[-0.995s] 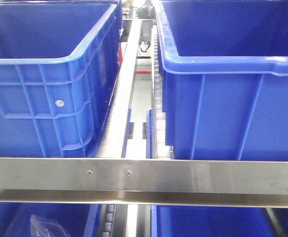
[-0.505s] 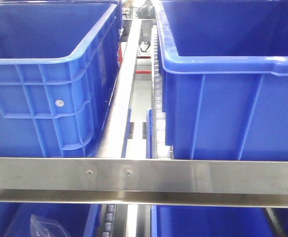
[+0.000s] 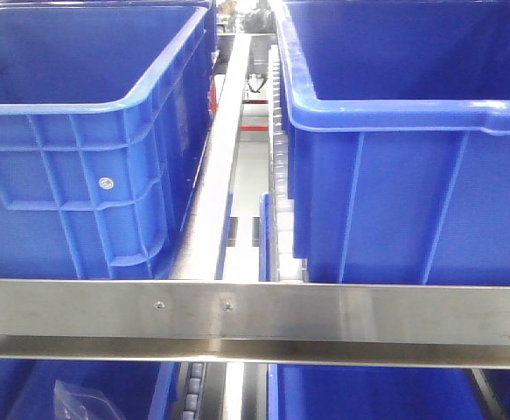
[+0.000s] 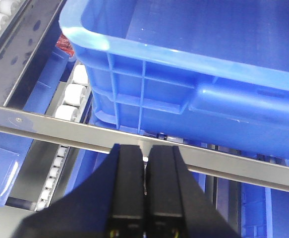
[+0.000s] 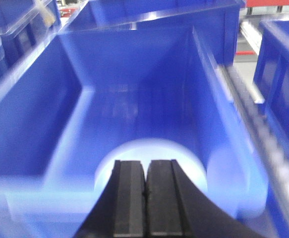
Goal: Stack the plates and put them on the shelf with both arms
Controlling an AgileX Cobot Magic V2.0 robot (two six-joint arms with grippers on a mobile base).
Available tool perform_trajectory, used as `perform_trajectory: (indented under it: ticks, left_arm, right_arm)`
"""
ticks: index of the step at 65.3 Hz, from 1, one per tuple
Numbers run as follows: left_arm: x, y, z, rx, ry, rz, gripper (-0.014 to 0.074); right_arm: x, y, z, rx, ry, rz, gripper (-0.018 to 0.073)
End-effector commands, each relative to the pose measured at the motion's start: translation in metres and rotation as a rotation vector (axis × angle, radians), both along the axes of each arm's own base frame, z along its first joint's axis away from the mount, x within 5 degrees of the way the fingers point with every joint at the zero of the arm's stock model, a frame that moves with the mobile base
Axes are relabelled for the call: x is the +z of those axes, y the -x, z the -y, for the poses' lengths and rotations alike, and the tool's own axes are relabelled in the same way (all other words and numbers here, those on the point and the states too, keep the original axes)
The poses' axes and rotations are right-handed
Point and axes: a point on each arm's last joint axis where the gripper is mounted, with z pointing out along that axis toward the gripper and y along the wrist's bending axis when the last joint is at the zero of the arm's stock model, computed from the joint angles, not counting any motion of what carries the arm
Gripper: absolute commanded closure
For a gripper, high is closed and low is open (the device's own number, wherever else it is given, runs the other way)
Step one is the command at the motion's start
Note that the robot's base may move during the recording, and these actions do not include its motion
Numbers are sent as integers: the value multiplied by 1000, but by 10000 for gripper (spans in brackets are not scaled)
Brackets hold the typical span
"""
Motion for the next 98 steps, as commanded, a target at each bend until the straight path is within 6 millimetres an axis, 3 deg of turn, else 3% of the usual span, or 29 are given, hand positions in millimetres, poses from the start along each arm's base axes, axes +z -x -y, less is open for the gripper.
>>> perform_trajectory:
  ticks: [1,15,98]
  left_arm:
    - [16,-5,1,-6,9,97,513]
    - [16,-5,1,-6,9,97,513]
    - [16,-5,1,-6,9,97,513]
  right_arm:
    - [-7,2,-1,4,7,120,536]
    - [-58,9,-2,14,-6,212,536]
    - [-59,8,-1,11,-12,184,536]
